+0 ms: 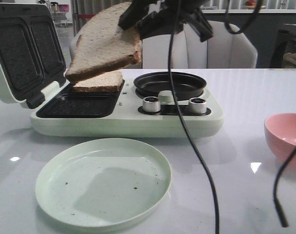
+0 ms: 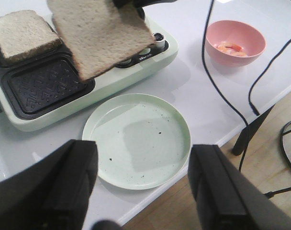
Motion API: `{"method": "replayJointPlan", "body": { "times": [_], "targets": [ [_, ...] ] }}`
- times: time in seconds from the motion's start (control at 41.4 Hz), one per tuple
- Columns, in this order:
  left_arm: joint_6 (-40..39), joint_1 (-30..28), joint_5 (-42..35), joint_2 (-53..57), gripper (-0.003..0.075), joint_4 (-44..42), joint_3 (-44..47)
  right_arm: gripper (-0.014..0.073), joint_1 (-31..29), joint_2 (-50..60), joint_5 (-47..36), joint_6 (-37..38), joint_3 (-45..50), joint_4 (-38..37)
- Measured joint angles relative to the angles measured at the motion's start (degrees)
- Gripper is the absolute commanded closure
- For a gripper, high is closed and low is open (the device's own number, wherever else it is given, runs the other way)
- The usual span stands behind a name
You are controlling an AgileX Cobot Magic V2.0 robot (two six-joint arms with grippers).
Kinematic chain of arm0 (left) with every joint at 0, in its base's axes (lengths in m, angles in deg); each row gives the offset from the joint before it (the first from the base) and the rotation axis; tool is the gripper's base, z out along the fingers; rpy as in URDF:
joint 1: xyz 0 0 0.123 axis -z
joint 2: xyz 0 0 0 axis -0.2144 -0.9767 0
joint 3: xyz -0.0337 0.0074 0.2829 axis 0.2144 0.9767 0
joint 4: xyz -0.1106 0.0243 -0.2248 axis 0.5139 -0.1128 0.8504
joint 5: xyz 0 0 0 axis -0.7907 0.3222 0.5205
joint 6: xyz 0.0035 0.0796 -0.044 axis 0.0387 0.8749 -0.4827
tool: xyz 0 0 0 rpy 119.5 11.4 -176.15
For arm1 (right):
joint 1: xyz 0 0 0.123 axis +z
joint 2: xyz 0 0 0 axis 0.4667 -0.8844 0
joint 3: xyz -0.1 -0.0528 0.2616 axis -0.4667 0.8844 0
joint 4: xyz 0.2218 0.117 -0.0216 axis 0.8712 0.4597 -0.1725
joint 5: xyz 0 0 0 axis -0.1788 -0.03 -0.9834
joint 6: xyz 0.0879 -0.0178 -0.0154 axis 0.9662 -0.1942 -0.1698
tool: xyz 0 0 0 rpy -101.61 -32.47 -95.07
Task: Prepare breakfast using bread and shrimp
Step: 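Carry the slice with the right gripper and stack it on the first slice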
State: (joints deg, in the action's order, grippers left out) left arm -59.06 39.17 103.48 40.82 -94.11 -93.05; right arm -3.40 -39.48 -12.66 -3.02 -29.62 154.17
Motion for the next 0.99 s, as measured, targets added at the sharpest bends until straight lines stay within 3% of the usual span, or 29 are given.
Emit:
{"method": "replayJointPlan", "body": {
  "times": [0.218,0.29,0.387,0.484,0.58,0.822,0.991],
  "targets": [
    [0.0,0.0,-0.65,0.0,0.0246,0.0,0.0,0.0524,2.29,-12.25,-3.71,-0.03,-10.61,3.79],
    [0.0,0.0,-1.28,0.0,0.0246,0.0,0.0,0.0485,2.53,-16.42,-3.71,-0.03,-14.52,4.19],
    [0.0,0.0,-1.34,0.0,0.0246,0.0,0.0,0.0333,2.62,-20.84,-3.71,-0.03,-18.31,4.29],
    [0.0,0.0,-1.34,0.0,0.0246,0.0,0.0,0.0125,2.62,-23.67,-3.6,-0.03,-19.99,4.42],
    [0.0,0.0,-1.39,0.0,0.0246,0.0,0.0,0.0027,2.62,-24.97,-3.6,-0.14,-20.22,4.42],
    [0.0,0.0,-1.48,0.0,0.0246,0.0,0.0,0.0023,-0.22,-24.34,1.02,-0.14,-20.69,2.85],
    [0.0,0.0,-1.48,0.0,0.0246,0.0,0.0,0.0025,-2.83,-19.36,7.93,-0.14,-20.69,-7.24]
  ]
}}
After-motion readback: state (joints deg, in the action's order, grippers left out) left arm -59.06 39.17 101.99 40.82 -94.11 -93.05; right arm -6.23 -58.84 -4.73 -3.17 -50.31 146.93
